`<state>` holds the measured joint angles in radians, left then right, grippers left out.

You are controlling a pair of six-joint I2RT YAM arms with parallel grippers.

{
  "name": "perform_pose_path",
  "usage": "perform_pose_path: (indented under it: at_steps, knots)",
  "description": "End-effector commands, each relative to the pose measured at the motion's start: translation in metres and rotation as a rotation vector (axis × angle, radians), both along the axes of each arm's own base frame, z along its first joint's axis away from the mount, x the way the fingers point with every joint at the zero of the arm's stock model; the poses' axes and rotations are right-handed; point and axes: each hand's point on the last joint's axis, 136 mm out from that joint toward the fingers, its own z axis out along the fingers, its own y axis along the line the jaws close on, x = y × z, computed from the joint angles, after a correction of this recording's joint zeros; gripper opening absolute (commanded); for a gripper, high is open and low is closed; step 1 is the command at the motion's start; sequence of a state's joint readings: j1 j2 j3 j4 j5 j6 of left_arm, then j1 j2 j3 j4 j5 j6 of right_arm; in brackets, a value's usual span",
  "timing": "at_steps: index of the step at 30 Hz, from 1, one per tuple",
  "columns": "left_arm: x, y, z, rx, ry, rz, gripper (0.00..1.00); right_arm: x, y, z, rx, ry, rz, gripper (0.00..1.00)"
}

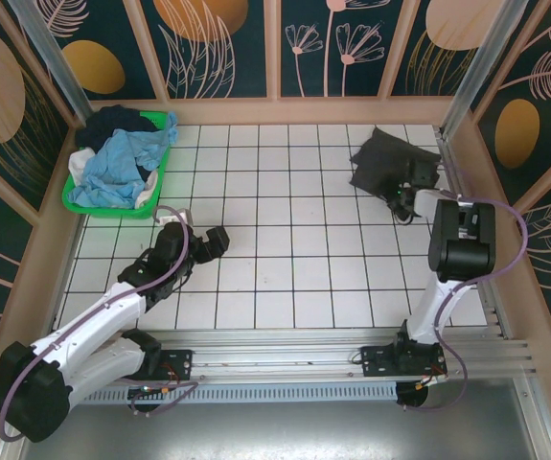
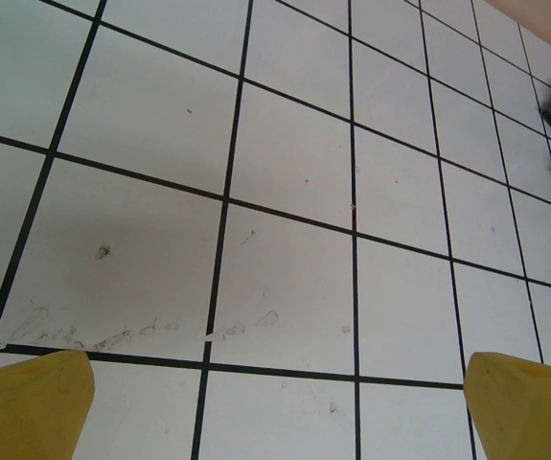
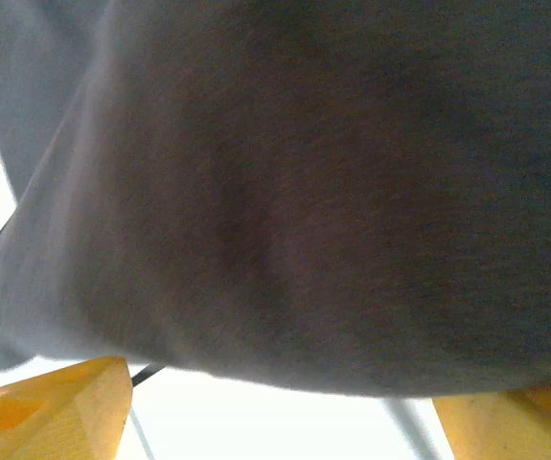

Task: Fold and stack the t-shirts

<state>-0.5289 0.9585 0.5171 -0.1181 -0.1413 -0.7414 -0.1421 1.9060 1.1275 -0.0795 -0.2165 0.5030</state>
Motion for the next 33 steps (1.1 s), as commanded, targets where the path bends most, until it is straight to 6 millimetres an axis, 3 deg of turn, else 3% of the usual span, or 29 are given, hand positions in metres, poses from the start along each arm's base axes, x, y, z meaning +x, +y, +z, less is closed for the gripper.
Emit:
perform_pose_path:
  at_steps: [1,4,11,13,19,26,33]
  knots:
    - [0.002,0.006,0.006,0.029,-0.014,0.010,0.99,-0.014,-0.056,-0.014,-0.106,0.111,-0.102,0.83]
    - [-0.001,0.007,0.006,0.020,-0.023,0.008,0.98,-0.009,-0.069,-0.003,-0.115,0.112,-0.114,0.83]
    - [-0.005,0.009,0.011,0.008,-0.042,0.007,0.99,-0.002,-0.057,0.049,-0.194,0.019,-0.120,0.83]
    - [-0.005,0.010,0.011,0.017,-0.045,0.011,0.98,0.008,-0.061,0.053,-0.197,-0.011,-0.133,0.83]
    - [-0.001,0.015,0.017,0.046,-0.059,0.033,0.98,0.041,-0.077,0.009,-0.239,0.111,-0.134,0.76]
    - [0.004,0.018,0.021,0.071,-0.070,0.048,0.98,0.072,-0.088,-0.024,-0.283,0.194,-0.099,0.72]
    - [0.009,0.016,0.018,0.088,-0.062,0.042,0.98,0.118,-0.096,-0.032,-0.443,0.226,0.016,0.69]
